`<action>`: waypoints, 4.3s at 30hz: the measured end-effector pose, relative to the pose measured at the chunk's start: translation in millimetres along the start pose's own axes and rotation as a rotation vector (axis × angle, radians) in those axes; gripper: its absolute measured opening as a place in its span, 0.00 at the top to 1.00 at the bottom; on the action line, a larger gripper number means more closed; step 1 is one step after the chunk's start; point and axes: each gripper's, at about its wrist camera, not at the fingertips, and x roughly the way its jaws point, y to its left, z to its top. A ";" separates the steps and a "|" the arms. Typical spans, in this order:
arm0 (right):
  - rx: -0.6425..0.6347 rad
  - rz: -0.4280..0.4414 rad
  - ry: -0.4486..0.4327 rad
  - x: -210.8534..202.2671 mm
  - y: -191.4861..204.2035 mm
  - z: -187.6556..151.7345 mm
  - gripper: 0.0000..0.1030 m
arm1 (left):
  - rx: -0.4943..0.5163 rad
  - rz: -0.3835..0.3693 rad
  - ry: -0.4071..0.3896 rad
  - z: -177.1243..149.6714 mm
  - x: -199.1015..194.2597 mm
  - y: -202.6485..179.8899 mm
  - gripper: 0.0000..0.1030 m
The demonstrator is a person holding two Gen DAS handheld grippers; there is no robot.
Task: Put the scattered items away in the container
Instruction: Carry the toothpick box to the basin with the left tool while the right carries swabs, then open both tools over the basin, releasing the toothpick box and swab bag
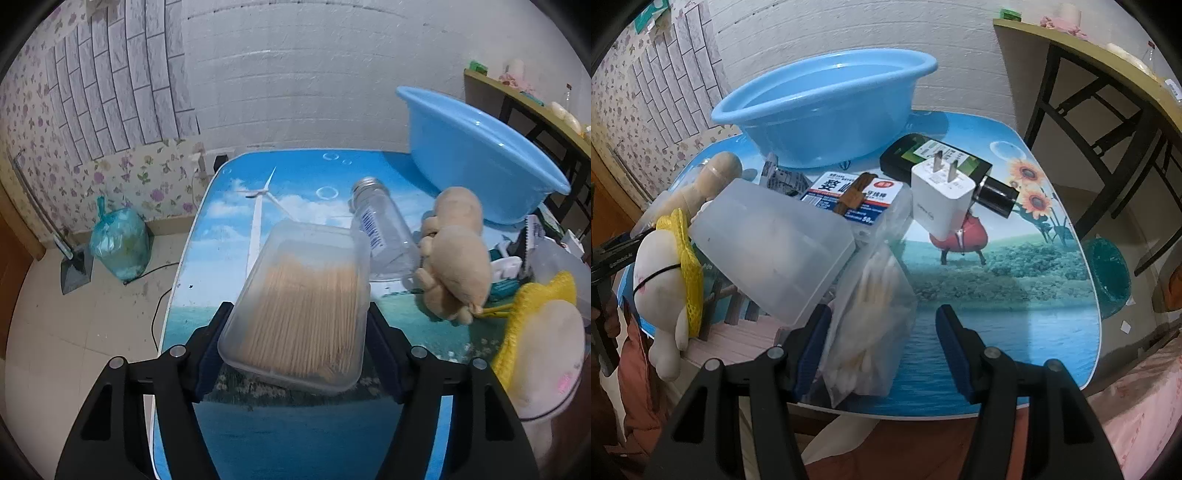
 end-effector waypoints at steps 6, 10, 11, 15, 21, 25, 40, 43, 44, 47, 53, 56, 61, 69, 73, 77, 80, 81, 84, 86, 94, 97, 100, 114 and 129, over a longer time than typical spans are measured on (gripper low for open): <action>-0.016 0.048 0.002 0.5 1.3 -0.3 0.70 | -0.014 -0.031 -0.013 -1.9 -16.0 -1.9 0.35; -0.003 0.075 -0.010 -3.3 -3.2 -1.1 0.73 | 0.007 -0.036 0.012 -10.6 -20.3 -8.9 0.36; -0.001 0.077 -0.014 -3.8 -4.0 -0.7 0.73 | 0.008 -0.036 0.017 -12.7 -21.0 -11.0 0.36; 0.007 0.077 -0.047 -10.4 -11.0 2.3 0.75 | -0.007 -0.054 0.035 -22.6 -26.1 -13.5 0.36; 0.034 0.075 -0.077 -14.5 -22.9 5.7 0.75 | -0.002 -0.080 0.049 -33.7 -27.7 -18.9 0.36; 0.032 0.083 -0.083 -14.7 -23.3 4.6 0.75 | 0.005 -0.083 0.042 -31.8 -25.8 -20.5 0.35; 0.068 0.146 -0.096 -24.8 -25.1 6.6 0.75 | -0.022 -0.143 -0.051 -23.1 -28.9 -19.6 0.39; 0.043 0.154 -0.141 -38.4 -17.7 12.5 0.75 | -0.033 -0.132 -0.076 -17.7 -40.1 -19.5 0.39; 0.039 0.160 -0.149 -40.9 -15.8 14.1 0.75 | -0.045 -0.130 -0.089 -13.2 -46.8 -19.1 0.39; 0.026 0.185 -0.175 -49.5 -9.8 20.4 0.75 | -0.059 -0.142 -0.115 -4.1 -60.9 -19.3 0.39; 0.000 0.225 -0.198 -55.5 1.3 35.2 0.75 | -0.009 -0.185 -0.179 23.4 -88.7 -37.8 0.39; -0.013 0.244 -0.214 -59.1 5.0 46.2 0.75 | 0.023 -0.198 -0.196 35.1 -93.3 -49.1 0.39; -0.052 0.271 -0.253 -62.1 13.7 70.2 0.75 | 0.065 -0.223 -0.207 60.4 -89.7 -70.0 0.39; -0.081 0.307 -0.265 -46.6 18.8 103.4 0.75 | 0.117 -0.245 -0.190 89.0 -69.4 -102.0 0.39; -0.085 0.325 -0.256 -32.7 18.7 115.7 0.75 | 0.132 -0.268 -0.164 100.3 -53.9 -120.2 0.39; -0.090 0.329 -0.245 -18.3 17.0 125.4 0.75 | 0.163 -0.272 -0.167 109.9 -46.1 -133.0 0.39; -0.065 0.336 -0.240 -10.4 11.5 130.8 0.75 | 0.171 -0.279 -0.153 117.0 -33.8 -140.2 0.38; -0.055 0.344 -0.244 -8.2 8.9 132.7 0.75 | 0.176 -0.276 -0.142 119.5 -27.5 -142.6 0.38; -0.046 0.348 -0.249 -2.8 5.4 137.3 0.74 | 0.196 -0.274 -0.127 122.8 -16.3 -150.1 0.38; -0.047 0.352 -0.248 1.0 4.6 140.3 0.74 | 0.209 -0.273 -0.123 124.2 -10.0 -154.5 0.38; -0.025 0.359 -0.244 10.0 3.6 145.9 0.70 | 0.212 -0.273 -0.117 126.5 -0.4 -162.2 0.38; -0.020 0.341 -0.246 9.4 4.4 144.4 0.67 | 0.213 -0.268 -0.122 124.2 -4.8 -159.2 0.38; -0.004 0.344 -0.247 8.1 3.1 142.3 0.59 | 0.197 -0.265 -0.120 121.9 -8.2 -154.4 0.38; 0.016 0.314 -0.301 -26.0 1.8 117.4 0.51 | 0.147 -0.191 -0.158 89.5 -45.2 -120.7 0.16; -0.016 0.353 -0.291 -40.9 5.7 71.2 0.35 | 0.084 -0.212 -0.129 29.3 -75.1 -97.7 0.09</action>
